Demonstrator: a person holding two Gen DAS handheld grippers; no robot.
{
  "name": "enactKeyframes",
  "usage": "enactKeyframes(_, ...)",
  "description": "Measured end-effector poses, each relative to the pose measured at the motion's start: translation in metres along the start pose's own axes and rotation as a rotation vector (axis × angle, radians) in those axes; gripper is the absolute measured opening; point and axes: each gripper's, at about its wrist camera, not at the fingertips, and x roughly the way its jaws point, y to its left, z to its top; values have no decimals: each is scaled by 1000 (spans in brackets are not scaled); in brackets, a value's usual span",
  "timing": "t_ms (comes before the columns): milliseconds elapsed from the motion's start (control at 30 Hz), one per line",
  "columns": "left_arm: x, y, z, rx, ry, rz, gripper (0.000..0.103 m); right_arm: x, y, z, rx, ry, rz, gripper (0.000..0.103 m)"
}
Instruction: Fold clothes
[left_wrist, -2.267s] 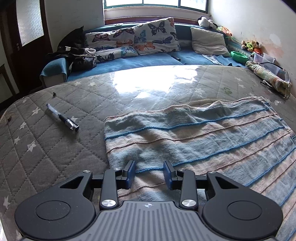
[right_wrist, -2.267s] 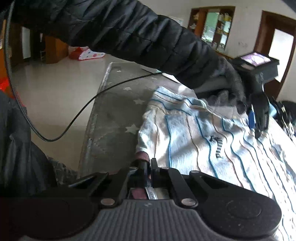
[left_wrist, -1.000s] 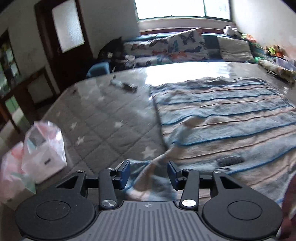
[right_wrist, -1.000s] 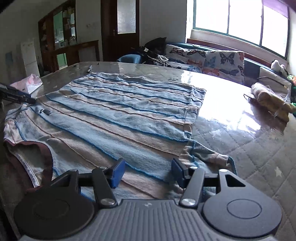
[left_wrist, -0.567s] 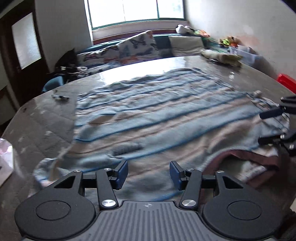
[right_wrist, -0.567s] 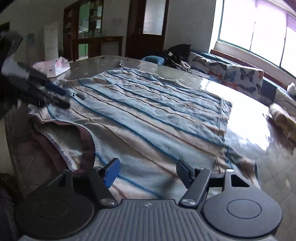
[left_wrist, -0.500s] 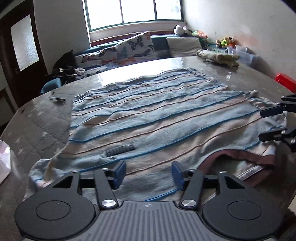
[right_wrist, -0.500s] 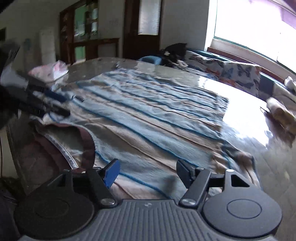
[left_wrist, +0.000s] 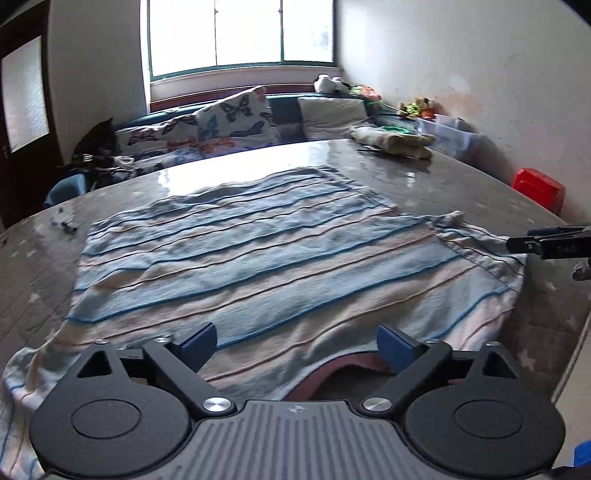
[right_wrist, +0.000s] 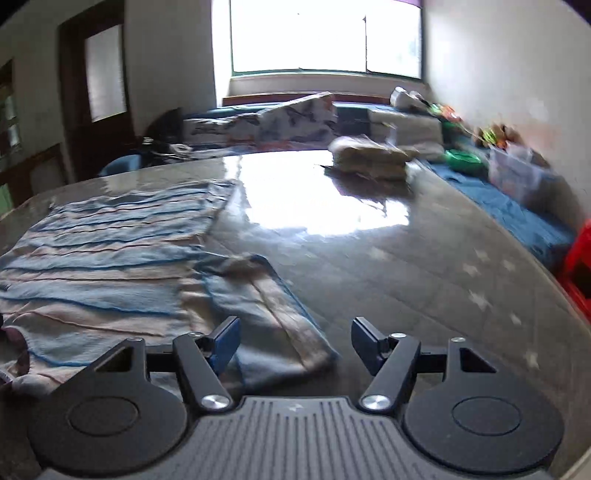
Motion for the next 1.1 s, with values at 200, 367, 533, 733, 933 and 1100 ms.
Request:
enactKeyframes(200, 7, -23, 10, 56, -14, -58, 103, 2, 2, -8, 43, 5, 16, 29)
enactKeyframes(367, 16, -40, 13, 104, -7, -95, 103, -3, 2, -9, 77, -13, 35, 13)
enactKeyframes(533, 21, -48, 7, 124, 11, -117, 103, -16, 10, 3, 54, -62, 85, 10)
enactKeyframes(733, 15, -33, 4, 70, 3, -90, 103, -24, 48, 28, -46, -105, 252, 10)
enactKeyframes(933, 6, -11, 2, -3, -2, -45, 103, -12, 93, 44, -156, -94, 425, 12)
enactKeyframes(1100, 5, -2, -1, -31, 9, -23, 103, 7, 122, 42, -198, -20, 538, 24)
